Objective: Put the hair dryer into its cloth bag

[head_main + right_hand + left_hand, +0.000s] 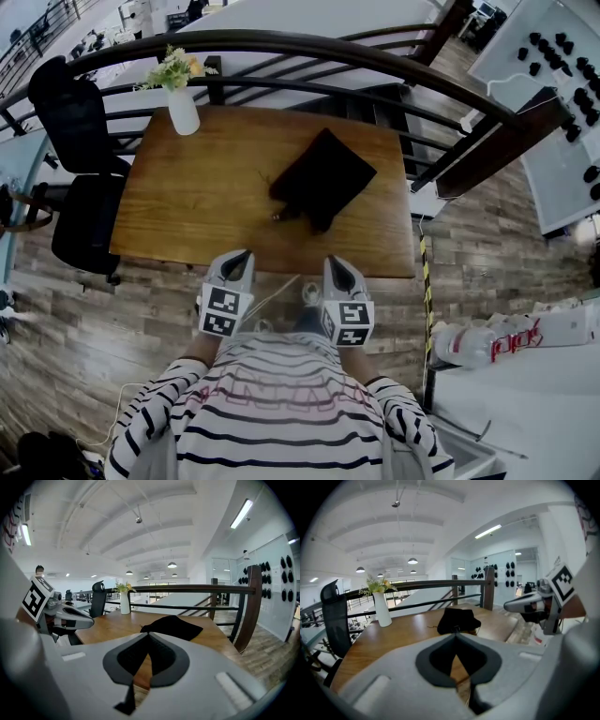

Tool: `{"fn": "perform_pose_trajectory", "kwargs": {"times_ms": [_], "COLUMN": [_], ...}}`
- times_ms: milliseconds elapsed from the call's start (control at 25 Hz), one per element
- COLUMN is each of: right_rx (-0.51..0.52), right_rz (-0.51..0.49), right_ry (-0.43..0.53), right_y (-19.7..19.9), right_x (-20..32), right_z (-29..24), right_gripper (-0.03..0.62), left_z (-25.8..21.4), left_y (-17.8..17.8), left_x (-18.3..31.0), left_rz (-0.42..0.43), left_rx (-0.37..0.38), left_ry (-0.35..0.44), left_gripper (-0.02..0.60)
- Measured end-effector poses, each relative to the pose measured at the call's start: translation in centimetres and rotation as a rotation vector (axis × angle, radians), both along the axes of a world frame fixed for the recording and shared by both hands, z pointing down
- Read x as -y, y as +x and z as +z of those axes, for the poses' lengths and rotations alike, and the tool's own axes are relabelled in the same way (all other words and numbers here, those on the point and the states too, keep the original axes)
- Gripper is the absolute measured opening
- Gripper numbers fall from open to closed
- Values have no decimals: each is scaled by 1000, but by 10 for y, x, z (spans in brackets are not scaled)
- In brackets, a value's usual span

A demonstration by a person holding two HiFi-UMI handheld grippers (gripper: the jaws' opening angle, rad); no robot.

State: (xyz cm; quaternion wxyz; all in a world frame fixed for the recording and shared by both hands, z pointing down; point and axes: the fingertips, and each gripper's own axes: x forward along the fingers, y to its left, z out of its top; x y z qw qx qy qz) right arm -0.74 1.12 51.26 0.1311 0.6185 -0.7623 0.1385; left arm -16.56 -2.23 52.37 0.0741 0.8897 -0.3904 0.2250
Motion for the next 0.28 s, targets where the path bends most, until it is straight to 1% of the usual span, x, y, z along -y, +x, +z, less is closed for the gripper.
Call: {"fn": "perform_pose_trajectory", "kwargs": {"times_ms": [280], "right_rx": [-4], "right_rz": [3], "right_ry": [4], "right_y": [0], "right_x": [1], "right_z": [0], "right_gripper": [-2], "left_z": [0], "left_y": [1], "left_x": [1], "left_rz": [2], "left_rx": [-8], "left_ry": [-1], "left_gripper": [2]}}
